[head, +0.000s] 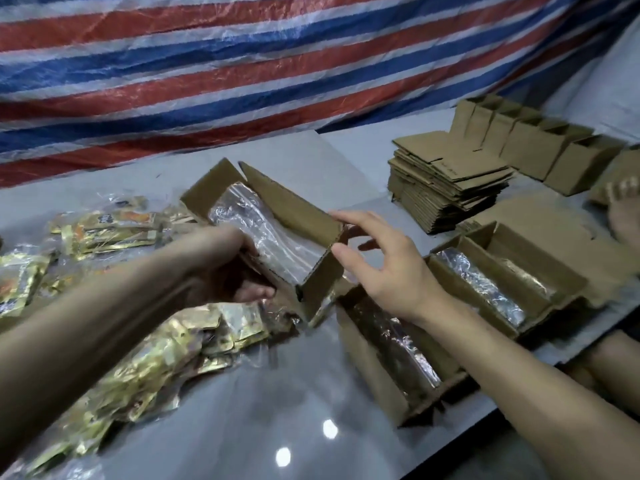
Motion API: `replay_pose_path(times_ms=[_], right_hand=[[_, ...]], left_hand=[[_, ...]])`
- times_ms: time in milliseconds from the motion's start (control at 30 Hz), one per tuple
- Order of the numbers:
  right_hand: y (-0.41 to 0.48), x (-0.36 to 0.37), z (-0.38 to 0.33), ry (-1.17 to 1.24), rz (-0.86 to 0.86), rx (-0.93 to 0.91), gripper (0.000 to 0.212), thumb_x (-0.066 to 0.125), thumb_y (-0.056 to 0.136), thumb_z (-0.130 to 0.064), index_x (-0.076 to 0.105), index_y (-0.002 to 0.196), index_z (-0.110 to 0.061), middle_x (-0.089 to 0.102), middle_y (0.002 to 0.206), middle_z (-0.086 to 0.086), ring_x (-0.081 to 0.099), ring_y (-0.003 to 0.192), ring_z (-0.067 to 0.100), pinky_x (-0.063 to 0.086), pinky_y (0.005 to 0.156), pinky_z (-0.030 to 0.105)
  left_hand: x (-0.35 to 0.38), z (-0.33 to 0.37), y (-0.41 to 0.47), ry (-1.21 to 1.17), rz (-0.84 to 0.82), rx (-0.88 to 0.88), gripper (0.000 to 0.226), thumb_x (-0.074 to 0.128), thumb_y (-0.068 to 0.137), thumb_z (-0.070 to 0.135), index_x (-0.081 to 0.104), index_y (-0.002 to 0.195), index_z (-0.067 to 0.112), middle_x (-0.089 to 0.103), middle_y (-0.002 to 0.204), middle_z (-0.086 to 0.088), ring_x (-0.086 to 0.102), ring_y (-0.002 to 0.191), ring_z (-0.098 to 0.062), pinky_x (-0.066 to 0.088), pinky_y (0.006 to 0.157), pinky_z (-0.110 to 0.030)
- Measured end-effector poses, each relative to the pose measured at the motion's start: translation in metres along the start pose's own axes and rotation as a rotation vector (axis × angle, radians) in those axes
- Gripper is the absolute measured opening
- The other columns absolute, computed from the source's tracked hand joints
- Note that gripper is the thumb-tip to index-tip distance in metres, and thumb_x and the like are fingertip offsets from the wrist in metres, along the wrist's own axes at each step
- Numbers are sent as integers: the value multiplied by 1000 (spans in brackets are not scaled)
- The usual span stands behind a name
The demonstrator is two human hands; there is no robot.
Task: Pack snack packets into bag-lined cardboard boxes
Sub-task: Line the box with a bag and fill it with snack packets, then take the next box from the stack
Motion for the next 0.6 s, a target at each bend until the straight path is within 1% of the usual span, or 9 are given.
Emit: replay_pose_path(times_ms=[67,167,233,333,367,433,500,533,600], right_hand=[[8,-13,17,-18,42,68,46,57,93,-46,55,138,-34,61,125,-16,57,117,2,49,100,32],[24,-29,44,-41,64,170,48,51,94,-52,54,138,-33,59,122,-23,54,113,-7,46,93,21],[39,-40,64,-70,73,230,42,48,94,-57,60,127,-33,61,111,-26,55,103,-12,44,86,20],[65,-58,101,-139,80,323,17,58,95,-49,63,104,-35,63,97,-22,59,93,-5,46,80,24],[71,-63,113,-165,77,351,12,61,94,-45,63,101,-36,63,94,-22,60,93,-1,46,80,26],[79,-74,136,-213,54,404,13,64,93,-43,65,101,-33,61,91,-23,61,94,7,44,80,27],[83,-86,155,-252,27,456,17,65,92,-42,67,105,-31,60,90,-23,60,92,6,42,77,24],[84,-93,164,-271,10,487,16,66,91,-42,67,104,-32,59,89,-23,60,89,4,41,73,21],[87,-107,181,-308,-19,552,10,69,89,-42,64,95,-36,59,86,-24,61,87,3,44,70,20]], left_hand=[[14,18,19,-6,2,18,26,34,102,5,51,89,-10,68,79,-32,65,43,-27,50,35,-24],[42,37,53,20,-2,36,21,31,102,2,48,94,-8,67,85,-32,66,47,-28,54,39,-25],[63,43,77,37,-6,32,21,29,101,1,47,96,-8,65,85,-32,66,47,-29,55,39,-27],[93,53,114,33,-7,13,20,26,100,2,44,100,-7,64,88,-34,65,51,-32,56,44,-30],[102,57,125,35,-7,3,22,26,100,2,46,97,-7,64,86,-34,64,50,-32,55,44,-30],[119,65,146,60,9,-22,29,25,99,1,51,94,-10,64,82,-34,61,46,-31,54,42,-29],[135,74,164,104,29,-36,30,26,98,-1,52,95,-14,64,79,-36,60,44,-32,53,40,-29],[143,79,173,125,38,-34,29,27,98,-1,52,91,-14,64,72,-35,60,42,-32,53,40,-30],[161,87,190,154,48,-22,27,29,99,-1,51,87,-12,64,59,-30,60,40,-31,54,42,-31]])
Point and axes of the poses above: each hand's wrist, its own y-axis towards the middle knuckle, its own x-axis out of the palm, z = x × y, the point moved 2 cm from there along y, towards the middle knuckle
